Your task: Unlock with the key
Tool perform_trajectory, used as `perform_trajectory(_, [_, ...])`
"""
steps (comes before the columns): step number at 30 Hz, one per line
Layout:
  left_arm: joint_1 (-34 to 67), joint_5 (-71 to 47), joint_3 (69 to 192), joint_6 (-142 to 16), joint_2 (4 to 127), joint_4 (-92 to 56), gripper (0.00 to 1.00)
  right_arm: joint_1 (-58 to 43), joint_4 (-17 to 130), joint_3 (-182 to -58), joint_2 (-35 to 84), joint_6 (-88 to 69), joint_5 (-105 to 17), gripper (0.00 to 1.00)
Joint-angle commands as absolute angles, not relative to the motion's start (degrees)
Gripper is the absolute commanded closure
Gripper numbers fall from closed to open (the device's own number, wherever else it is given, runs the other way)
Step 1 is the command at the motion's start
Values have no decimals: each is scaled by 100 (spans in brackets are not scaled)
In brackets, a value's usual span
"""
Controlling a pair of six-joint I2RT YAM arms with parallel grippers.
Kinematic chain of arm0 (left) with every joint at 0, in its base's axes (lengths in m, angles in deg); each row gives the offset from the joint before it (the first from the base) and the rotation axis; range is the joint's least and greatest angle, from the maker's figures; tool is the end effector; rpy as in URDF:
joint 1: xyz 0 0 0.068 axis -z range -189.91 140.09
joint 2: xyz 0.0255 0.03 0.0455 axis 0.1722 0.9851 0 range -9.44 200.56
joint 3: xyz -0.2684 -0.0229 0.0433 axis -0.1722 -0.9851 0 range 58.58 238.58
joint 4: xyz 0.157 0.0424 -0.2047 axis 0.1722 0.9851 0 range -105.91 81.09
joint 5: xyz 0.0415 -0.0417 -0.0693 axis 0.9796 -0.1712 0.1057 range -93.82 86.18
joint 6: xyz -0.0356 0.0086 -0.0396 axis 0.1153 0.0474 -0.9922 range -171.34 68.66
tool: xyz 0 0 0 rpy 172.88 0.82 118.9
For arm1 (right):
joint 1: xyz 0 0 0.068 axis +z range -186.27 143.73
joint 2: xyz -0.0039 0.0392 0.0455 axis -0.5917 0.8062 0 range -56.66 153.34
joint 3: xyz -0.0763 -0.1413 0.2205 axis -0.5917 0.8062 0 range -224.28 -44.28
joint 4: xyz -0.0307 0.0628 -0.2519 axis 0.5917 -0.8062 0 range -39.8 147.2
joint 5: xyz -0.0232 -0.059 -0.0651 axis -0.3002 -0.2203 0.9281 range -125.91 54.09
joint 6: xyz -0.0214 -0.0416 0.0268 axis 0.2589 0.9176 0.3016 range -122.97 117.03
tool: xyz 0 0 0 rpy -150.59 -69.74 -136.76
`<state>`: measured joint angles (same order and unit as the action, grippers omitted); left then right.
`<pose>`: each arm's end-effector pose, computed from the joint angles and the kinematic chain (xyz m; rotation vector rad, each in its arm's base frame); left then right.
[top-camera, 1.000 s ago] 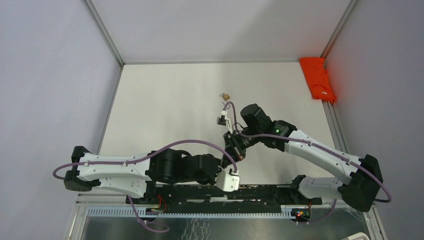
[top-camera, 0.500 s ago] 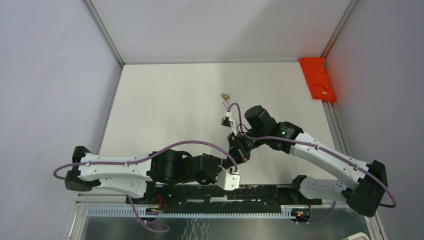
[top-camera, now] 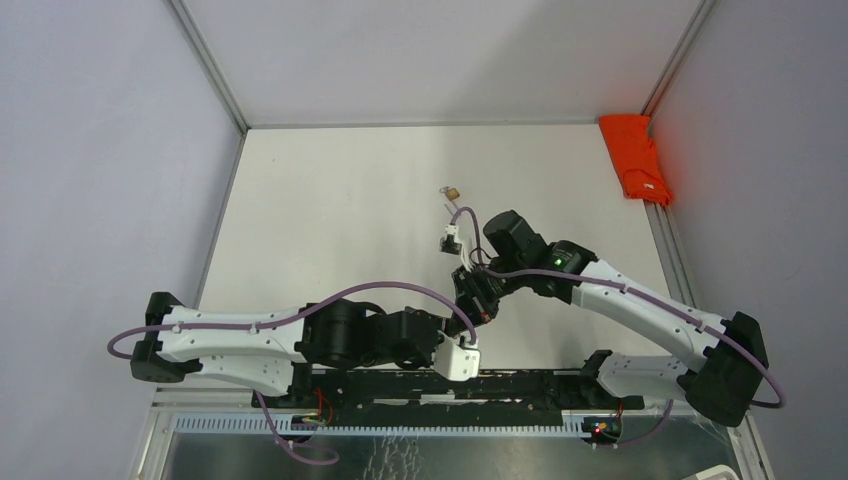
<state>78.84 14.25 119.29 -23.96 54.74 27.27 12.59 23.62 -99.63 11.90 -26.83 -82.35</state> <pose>0.0160 -0.2268 0.3178 1.9033 1.3601 -0.1543 0.1404 0.2002 0.2898 -0.9917 2.4369 1.5053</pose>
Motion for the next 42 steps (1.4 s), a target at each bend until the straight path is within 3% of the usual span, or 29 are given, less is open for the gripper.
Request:
perform_trajectory(1, [7915,1508,12107,-2381,5428,2416,98,1141,2452,-10189,1216,-2548,-8119,100])
perform_trajectory(20, [7921,1556,12078,-2371,5482,2396,98,1079,1921,-10827,1048,-2372,-7746,100])
perform_trajectory(42, [7926,1578,12160,-2359,5583,2408,98,1330,2348,-10120,1032,-2540,-8058,100])
